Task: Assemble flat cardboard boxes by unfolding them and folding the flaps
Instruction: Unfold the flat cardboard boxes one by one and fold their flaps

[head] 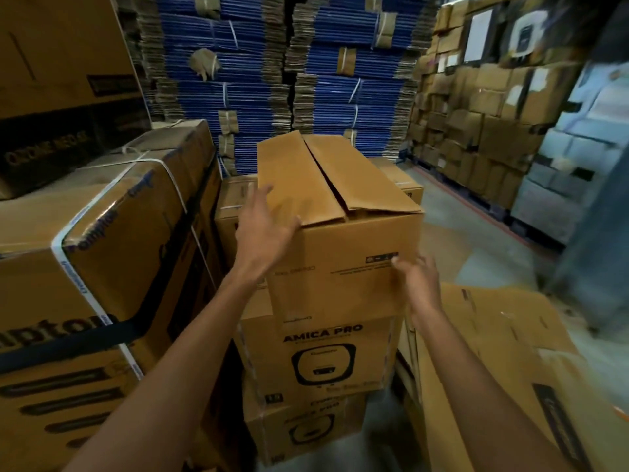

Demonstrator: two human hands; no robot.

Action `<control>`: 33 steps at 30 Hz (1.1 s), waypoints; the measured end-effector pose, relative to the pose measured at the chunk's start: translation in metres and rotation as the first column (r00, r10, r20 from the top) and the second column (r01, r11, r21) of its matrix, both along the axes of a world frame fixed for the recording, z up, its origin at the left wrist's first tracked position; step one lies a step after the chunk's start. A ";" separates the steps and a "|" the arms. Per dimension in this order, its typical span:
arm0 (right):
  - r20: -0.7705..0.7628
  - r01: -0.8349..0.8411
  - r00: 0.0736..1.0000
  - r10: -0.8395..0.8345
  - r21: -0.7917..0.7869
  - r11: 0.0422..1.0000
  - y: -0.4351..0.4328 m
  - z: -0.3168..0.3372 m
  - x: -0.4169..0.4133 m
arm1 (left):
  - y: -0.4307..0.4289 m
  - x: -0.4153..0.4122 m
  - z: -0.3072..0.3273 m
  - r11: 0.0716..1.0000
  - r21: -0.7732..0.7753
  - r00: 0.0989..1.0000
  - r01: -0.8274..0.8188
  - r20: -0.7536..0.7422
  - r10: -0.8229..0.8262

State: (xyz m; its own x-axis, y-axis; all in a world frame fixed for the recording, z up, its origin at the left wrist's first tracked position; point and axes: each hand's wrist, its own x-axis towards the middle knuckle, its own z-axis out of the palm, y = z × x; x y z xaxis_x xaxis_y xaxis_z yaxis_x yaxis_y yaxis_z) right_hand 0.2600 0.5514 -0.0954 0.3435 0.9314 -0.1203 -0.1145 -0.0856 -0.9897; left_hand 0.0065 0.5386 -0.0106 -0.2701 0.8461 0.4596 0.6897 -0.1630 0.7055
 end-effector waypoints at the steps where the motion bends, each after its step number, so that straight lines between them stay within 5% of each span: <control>1: -0.001 0.021 1.000 -0.021 -0.044 0.999 -0.008 -0.018 -0.005 | -0.001 0.009 0.005 0.998 0.046 0.989 0.031 -0.148 -0.024; 4: -0.046 -0.061 0.998 0.051 -0.250 0.966 -0.028 -0.074 -0.027 | -0.003 0.044 0.022 0.986 -0.017 0.875 0.166 -0.458 -0.155; 7: -0.328 -0.281 0.934 0.144 -0.420 0.863 -0.041 -0.102 -0.045 | 0.005 0.071 0.027 0.967 -0.162 0.762 0.194 -0.597 -0.253; 11: -0.635 -0.386 0.761 0.132 -0.280 0.879 -0.043 -0.102 -0.060 | 0.015 0.080 0.013 0.963 -0.250 0.655 0.096 -0.712 -0.251; 16: -0.698 -0.354 0.713 0.057 -0.290 0.889 -0.034 -0.095 -0.066 | 0.011 0.082 0.002 0.983 -0.178 0.562 0.045 -0.809 -0.172; 23: -0.778 -0.344 0.626 0.057 -0.210 0.915 -0.031 -0.084 -0.081 | 0.011 0.078 0.013 0.979 -0.193 0.577 0.057 -0.794 -0.190; 28: -0.636 -0.167 0.767 0.085 -0.070 0.983 -0.017 -0.070 -0.070 | 0.004 0.069 0.041 0.984 -0.169 0.730 0.058 -0.665 -0.158; 33: -0.434 0.004 0.897 0.084 0.199 0.980 0.011 -0.019 -0.032 | -0.018 0.061 0.073 0.984 -0.140 0.929 0.111 -0.336 -0.153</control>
